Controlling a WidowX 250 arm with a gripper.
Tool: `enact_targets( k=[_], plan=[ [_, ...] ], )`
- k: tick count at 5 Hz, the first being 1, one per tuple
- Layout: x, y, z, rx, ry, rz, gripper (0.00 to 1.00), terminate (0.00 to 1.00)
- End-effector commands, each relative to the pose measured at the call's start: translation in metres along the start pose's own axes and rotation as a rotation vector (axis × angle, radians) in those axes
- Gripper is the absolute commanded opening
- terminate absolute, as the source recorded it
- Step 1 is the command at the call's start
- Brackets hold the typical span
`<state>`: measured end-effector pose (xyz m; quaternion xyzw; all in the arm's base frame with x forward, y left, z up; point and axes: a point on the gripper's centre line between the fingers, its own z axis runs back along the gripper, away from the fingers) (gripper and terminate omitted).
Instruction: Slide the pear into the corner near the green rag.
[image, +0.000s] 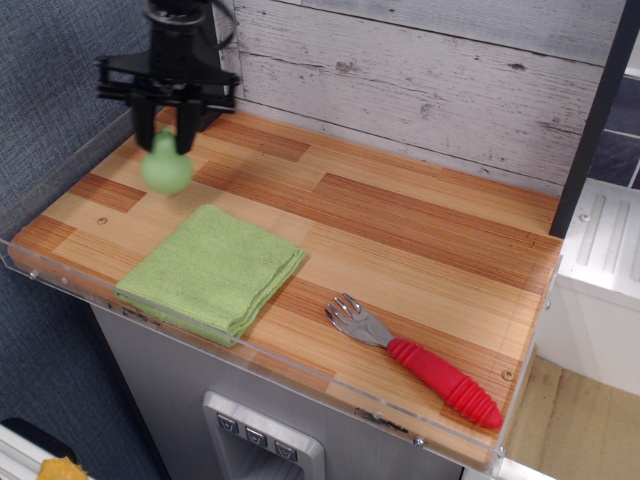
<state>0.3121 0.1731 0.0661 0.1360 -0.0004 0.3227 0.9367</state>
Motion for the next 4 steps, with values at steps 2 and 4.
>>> enact_targets(
  k=[2,4],
  plan=[
    [-0.001,0.017,-0.006,0.005,-0.005,0.038,0.00,0.00],
    [-0.001,0.025,0.000,0.005,-0.013,0.044,1.00,0.00]
  ],
)
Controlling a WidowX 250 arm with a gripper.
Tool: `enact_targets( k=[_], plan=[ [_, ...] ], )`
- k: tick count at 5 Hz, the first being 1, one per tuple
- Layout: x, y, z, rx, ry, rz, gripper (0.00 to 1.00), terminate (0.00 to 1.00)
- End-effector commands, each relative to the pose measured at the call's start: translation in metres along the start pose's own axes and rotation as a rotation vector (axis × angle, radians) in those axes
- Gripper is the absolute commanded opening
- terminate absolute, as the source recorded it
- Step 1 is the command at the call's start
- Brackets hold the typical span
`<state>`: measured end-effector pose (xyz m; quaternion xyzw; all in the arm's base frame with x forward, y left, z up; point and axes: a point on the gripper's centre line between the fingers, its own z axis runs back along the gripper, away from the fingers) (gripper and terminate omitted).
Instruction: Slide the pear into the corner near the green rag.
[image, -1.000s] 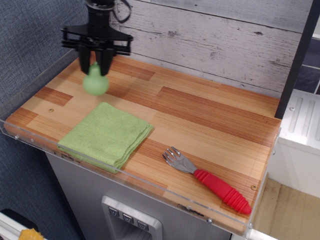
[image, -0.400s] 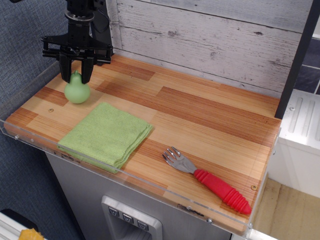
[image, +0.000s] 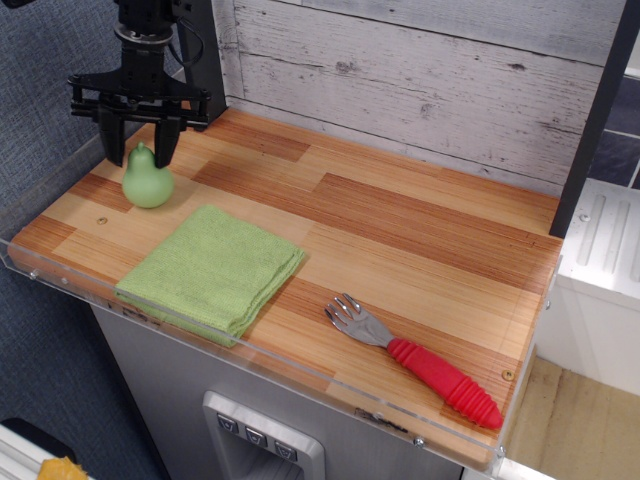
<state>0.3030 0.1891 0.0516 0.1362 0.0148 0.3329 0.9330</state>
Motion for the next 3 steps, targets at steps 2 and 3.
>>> enact_targets(
  k=[2,3],
  plan=[
    [-0.002,0.016,0.034,-0.014,-0.066,0.038,1.00,0.00],
    [-0.002,0.016,0.044,-0.021,-0.084,0.040,1.00,0.00]
  ],
)
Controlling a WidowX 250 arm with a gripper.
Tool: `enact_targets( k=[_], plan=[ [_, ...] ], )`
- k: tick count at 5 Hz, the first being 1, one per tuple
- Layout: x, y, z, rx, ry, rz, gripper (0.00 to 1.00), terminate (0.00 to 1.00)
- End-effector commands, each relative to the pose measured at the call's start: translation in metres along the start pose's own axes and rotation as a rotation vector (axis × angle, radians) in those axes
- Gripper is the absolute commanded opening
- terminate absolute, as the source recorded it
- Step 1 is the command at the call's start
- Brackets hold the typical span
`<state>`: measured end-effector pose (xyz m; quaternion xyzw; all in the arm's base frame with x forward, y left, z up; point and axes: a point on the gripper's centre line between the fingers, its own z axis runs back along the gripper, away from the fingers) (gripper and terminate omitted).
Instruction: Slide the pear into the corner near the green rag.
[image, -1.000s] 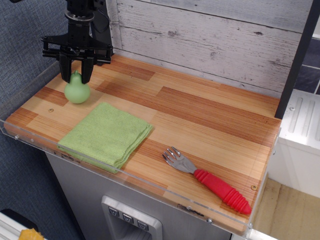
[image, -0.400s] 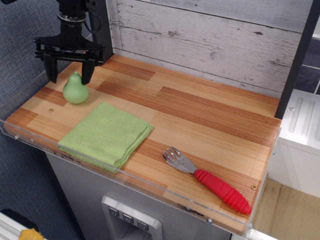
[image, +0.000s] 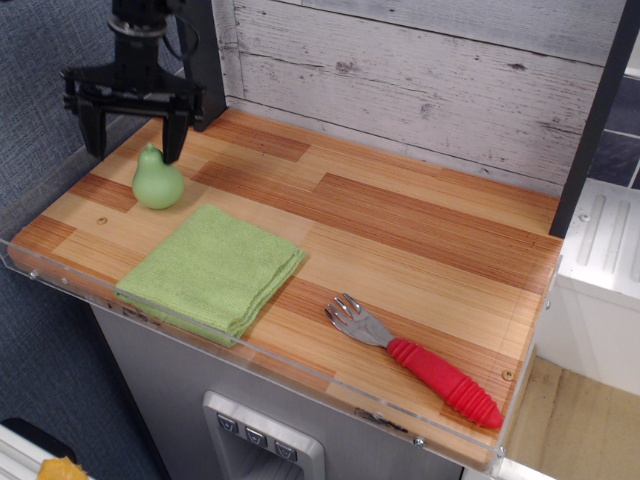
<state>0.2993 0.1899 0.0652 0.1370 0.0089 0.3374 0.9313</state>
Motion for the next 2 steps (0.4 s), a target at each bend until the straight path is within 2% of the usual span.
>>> enact_targets(
  k=[1,2],
  plan=[
    [0.002,0.008,0.037,-0.035,-0.070,0.022,1.00,0.00],
    [-0.001,-0.002,0.054,-0.057,-0.102,-0.006,1.00,0.00]
  ],
)
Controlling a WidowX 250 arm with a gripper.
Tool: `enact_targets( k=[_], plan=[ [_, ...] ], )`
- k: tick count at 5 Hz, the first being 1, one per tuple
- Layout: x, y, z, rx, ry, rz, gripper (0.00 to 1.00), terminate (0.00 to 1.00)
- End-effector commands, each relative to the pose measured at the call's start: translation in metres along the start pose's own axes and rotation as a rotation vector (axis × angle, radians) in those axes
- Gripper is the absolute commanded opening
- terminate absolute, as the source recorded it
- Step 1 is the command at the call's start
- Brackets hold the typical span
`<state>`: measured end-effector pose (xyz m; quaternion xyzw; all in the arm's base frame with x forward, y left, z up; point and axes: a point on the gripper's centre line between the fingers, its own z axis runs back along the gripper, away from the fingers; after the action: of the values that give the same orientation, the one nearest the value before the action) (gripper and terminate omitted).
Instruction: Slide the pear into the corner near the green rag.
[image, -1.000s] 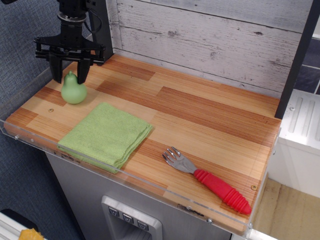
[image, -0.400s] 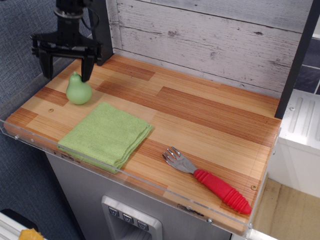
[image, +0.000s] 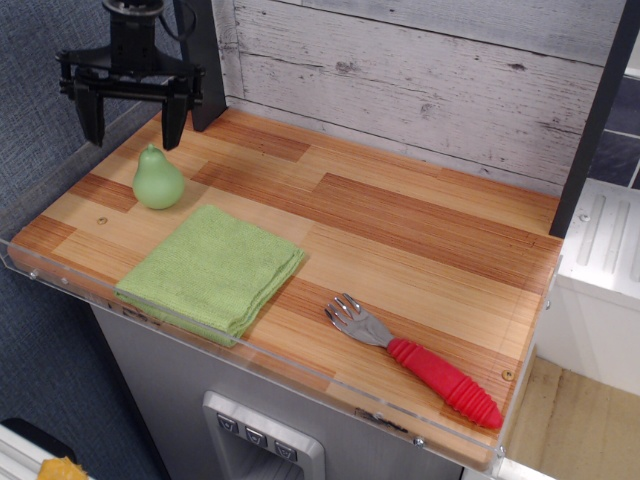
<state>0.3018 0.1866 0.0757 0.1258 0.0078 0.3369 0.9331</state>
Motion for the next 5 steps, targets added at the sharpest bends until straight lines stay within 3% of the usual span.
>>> enact_targets(
  k=[1,3,4,5],
  plan=[
    [-0.012,-0.023,0.067,-0.004,-0.146,-0.079,1.00,0.00],
    [-0.037,-0.073,0.097,-0.072,-0.197,-0.257,1.00,0.00],
    [-0.044,-0.089,0.114,-0.110,-0.197,-0.313,1.00,0.00],
    [-0.044,-0.089,0.114,-0.110,-0.197,-0.313,1.00,0.00]
  ],
)
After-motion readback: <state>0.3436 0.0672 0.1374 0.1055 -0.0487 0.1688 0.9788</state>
